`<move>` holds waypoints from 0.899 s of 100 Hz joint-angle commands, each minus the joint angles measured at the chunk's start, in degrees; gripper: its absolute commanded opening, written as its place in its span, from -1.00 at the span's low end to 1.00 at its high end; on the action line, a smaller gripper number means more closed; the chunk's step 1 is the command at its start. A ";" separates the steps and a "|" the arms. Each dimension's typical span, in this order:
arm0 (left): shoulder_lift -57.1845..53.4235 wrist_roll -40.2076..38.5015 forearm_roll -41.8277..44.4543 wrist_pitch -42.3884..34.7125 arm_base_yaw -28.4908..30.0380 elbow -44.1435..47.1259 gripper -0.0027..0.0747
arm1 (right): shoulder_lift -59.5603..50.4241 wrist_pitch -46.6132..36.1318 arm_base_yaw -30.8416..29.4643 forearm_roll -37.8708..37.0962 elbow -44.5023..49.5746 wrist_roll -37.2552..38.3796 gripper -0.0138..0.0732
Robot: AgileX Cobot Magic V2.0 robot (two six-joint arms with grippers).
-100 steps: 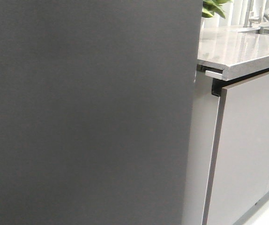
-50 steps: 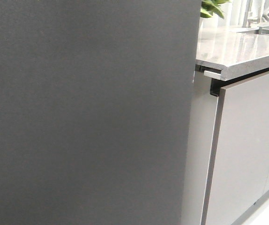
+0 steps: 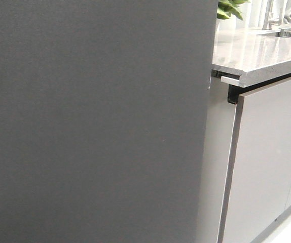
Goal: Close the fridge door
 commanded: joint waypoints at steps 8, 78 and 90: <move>-1.17 -0.29 -0.35 -4.16 -0.20 2.01 -0.98 | -11.96 2.36 -2.91 -10.63 4.49 7.34 -0.78; -1.17 -0.29 -0.35 -4.16 -0.20 2.01 -0.98 | -46.99 7.67 -2.90 -11.04 35.84 20.43 -0.78; -1.17 -0.29 -0.35 -4.16 -0.20 2.01 -0.98 | -46.97 8.20 -2.90 -10.70 37.12 20.43 -0.79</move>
